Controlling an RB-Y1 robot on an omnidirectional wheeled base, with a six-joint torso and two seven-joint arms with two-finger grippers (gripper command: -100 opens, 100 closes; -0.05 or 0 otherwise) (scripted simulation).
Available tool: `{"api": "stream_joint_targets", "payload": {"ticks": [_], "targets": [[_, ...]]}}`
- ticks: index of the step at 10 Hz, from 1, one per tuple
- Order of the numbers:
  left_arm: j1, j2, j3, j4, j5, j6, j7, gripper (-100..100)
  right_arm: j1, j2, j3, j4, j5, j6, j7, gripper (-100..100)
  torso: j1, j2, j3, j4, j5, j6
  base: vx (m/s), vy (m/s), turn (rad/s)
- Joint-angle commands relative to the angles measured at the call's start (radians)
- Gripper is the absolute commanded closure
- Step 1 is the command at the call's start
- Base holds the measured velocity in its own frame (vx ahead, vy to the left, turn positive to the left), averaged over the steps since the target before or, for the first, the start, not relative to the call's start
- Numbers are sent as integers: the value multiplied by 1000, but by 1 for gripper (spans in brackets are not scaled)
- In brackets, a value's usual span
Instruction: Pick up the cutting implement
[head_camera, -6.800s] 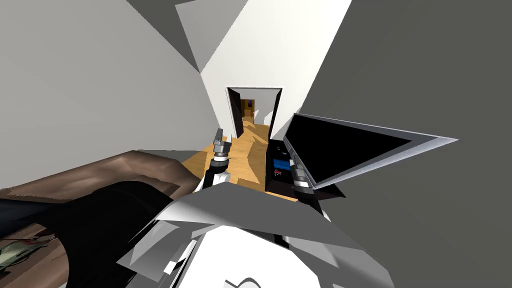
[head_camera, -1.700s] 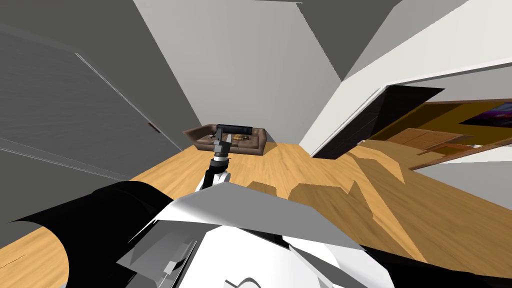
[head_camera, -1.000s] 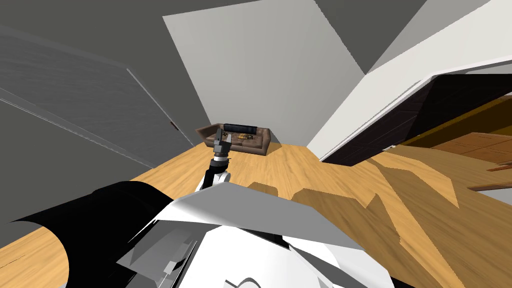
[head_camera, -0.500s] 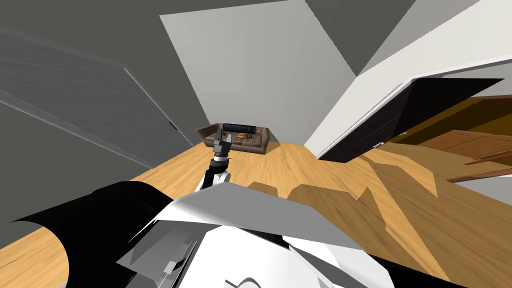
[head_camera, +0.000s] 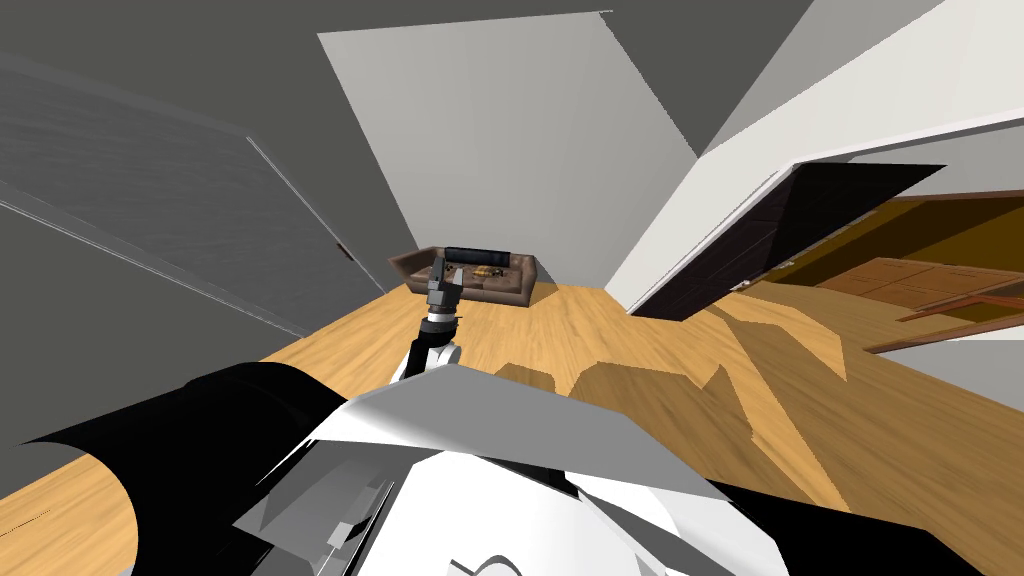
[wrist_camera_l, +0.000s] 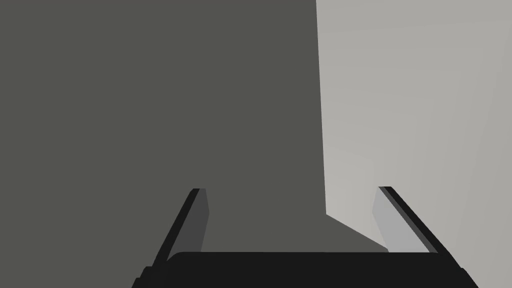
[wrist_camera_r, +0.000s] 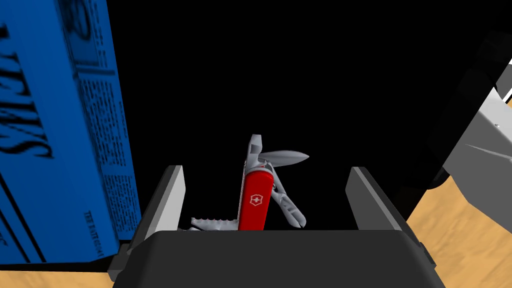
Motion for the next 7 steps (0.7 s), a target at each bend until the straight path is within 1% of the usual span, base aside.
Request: {"api": "stream_joint_targets", "payload": {"ticks": [1, 3, 4, 5, 7], "targets": [[0, 0, 0, 0, 0, 0, 0, 0, -29, 1, -13, -14, -2, 46, 5, -100, 0, 0, 0, 0, 0, 0, -58, -5, -13], [0, 0, 0, 0, 0, 0, 0, 0, -29, 1, -13, -14, -2, 46, 5, -100, 0, -1, -1, 0, 0, 0, -33, 1, -15], [0, 0, 0, 0, 0, 0, 0, 0, -36, 1, -1, -7, -13, 38, 8, -100, 0, -2, -1, -1, 0, 0, -6, 1, -3], [0, 0, 0, 0, 0, 0, 0, 0, -35, 1, -3, -8, -11, 40, 7, 100, 0, -3, -2, -1, 0, 0, 0, 0, 0], [0, 0, 0, 0, 0, 0, 0, 0, -35, 1, -3, -8, -12, 40, 7, 100, 1, -4, -2, -1, -1, 0, 0, 0, 0]]}}
